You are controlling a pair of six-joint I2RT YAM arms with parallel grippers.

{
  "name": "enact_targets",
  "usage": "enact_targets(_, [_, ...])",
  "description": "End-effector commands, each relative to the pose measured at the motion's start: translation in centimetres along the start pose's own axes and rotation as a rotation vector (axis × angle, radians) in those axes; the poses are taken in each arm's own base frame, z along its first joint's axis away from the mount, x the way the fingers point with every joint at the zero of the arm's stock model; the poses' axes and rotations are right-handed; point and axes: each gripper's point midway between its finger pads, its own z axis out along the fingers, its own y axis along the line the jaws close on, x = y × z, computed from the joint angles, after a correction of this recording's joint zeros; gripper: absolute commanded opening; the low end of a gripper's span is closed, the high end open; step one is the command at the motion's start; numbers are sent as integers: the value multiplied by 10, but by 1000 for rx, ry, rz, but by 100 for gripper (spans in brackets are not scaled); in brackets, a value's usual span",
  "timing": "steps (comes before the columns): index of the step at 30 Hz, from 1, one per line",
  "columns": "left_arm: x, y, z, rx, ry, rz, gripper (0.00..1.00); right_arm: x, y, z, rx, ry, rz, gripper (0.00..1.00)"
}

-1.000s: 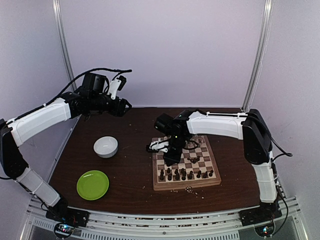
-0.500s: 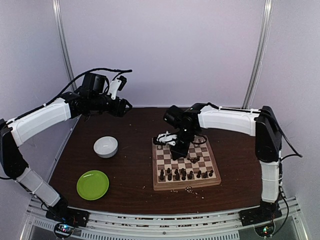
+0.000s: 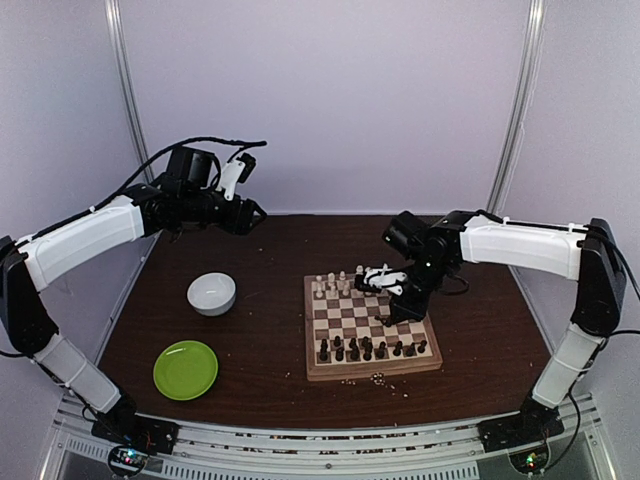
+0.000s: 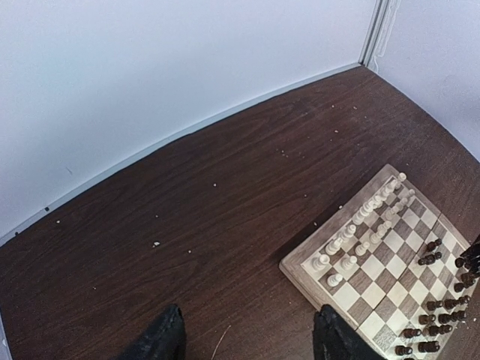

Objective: Set up the chess pieces on the board
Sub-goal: Place the pawn at d7.

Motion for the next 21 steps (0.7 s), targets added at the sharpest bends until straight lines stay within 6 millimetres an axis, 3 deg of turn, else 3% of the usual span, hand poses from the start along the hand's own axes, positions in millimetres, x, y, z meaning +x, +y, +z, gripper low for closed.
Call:
enact_targets(1, [-15,-2,-1,13,-34,-3,59,-11,5,7,-31,-35,-33,7])
enact_targets(12, [-19,-1,-7,7,-46,-1,59,-15,23,33,-82,20,-71,7])
enact_targets(21, [-21,-2,-9,8,-51,2,59,-16,27,43,-92,40,-81,7])
